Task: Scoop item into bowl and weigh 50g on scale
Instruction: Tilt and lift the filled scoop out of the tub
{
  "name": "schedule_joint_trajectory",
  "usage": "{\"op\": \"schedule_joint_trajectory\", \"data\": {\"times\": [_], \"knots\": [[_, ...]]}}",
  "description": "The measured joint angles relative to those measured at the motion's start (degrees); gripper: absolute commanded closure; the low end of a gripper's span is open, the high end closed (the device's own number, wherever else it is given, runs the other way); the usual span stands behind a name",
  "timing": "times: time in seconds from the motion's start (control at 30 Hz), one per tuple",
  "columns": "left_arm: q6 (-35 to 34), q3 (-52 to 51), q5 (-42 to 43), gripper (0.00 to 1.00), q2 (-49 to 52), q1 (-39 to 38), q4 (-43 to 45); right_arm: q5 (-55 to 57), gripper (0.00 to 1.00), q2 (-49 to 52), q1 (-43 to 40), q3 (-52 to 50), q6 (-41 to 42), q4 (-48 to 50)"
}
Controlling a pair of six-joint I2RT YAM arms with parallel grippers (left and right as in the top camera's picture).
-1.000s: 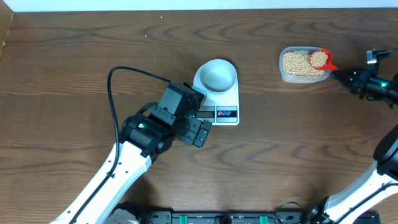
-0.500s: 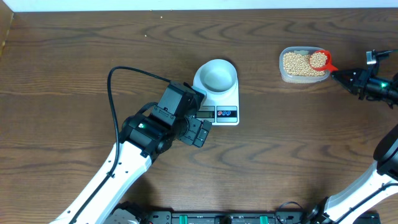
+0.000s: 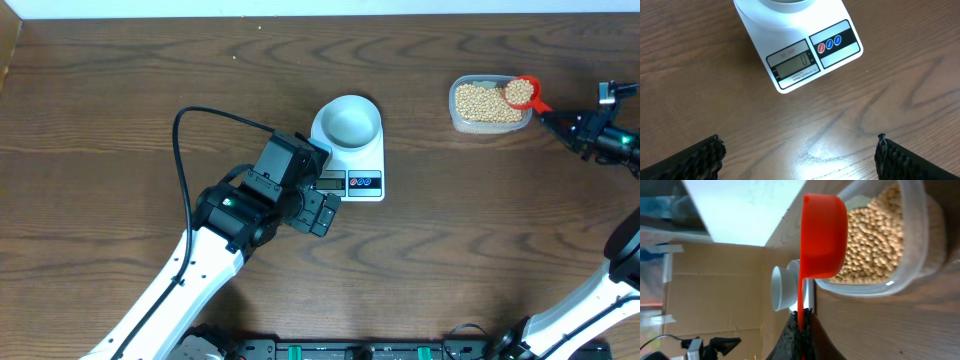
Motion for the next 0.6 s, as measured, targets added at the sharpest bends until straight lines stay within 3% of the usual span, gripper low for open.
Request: {"op": "schedule_joint_trajectory", "data": {"times": [0.23, 0.6], "knots": [[0.0, -0.02, 0.0, 0.02, 0.0, 0.0, 0.0, -2.73, 0.99, 0.0, 0.9, 0.0, -0.5, -0.33], [0.0, 0.0, 0.0, 0.02, 0.0, 0.0, 0.0, -3.23, 0.99, 0.0, 9.92, 0.0, -0.7, 0.04]]}}
